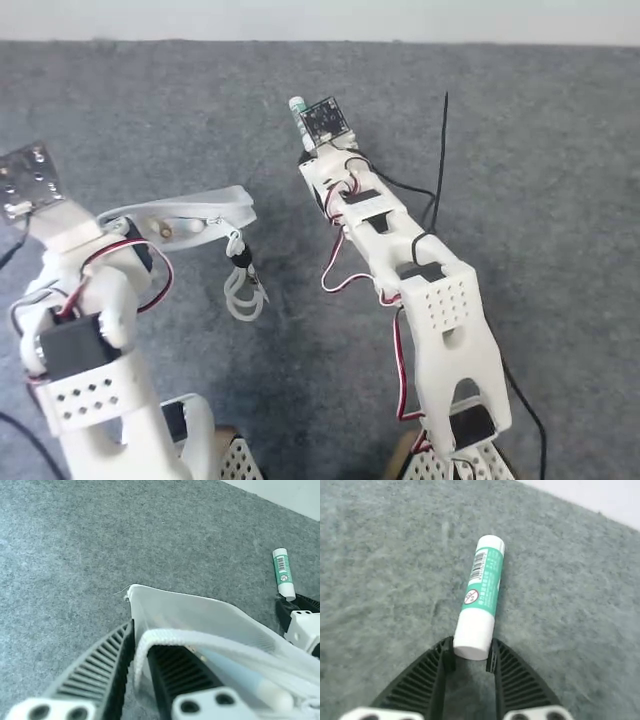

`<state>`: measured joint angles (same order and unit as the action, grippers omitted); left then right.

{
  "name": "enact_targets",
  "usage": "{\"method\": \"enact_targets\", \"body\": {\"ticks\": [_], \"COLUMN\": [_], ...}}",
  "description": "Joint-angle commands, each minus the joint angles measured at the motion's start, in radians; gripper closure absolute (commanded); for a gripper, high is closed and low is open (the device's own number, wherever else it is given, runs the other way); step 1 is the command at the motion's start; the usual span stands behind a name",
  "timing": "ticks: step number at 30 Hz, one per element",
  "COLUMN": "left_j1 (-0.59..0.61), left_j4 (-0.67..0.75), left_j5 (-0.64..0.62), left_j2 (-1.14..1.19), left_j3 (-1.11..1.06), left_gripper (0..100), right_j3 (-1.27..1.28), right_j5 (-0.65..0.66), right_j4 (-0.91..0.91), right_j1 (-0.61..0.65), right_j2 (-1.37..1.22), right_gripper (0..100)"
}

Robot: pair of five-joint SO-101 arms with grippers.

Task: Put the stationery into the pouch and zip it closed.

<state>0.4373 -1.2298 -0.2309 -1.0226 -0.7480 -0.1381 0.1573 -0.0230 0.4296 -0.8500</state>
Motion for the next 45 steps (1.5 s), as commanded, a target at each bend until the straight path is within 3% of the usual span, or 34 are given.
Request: {"method": "enact_targets", "body": {"ticks": [1, 18, 29, 45], "left_j1": [0.006, 0.006, 0.006, 0.006], "left_j4": [0.025, 0.028, 0.029, 0.041], "left_j5": [0.006, 0.006, 0.006, 0.006], "left_j2": [-0.018, -0.018, -0.018, -0.018], "left_j3": [0.01, 0.008, 0.008, -0.002], "left_gripper": [99, 99, 99, 99], "right_j3": [0.061, 0.493, 0.514, 0.844], "right_j5": [0.015, 0.015, 0.014, 0.014], "right_j4": [-0.048, -0.073, -0.552, -0.762], "right_j1": [-0.025, -0.016, 0.012, 0.045], "right_j2": [0.165, 0.613, 0.862, 1.325], "right_gripper": [99.2, 99.2, 99.2, 99.2]}}
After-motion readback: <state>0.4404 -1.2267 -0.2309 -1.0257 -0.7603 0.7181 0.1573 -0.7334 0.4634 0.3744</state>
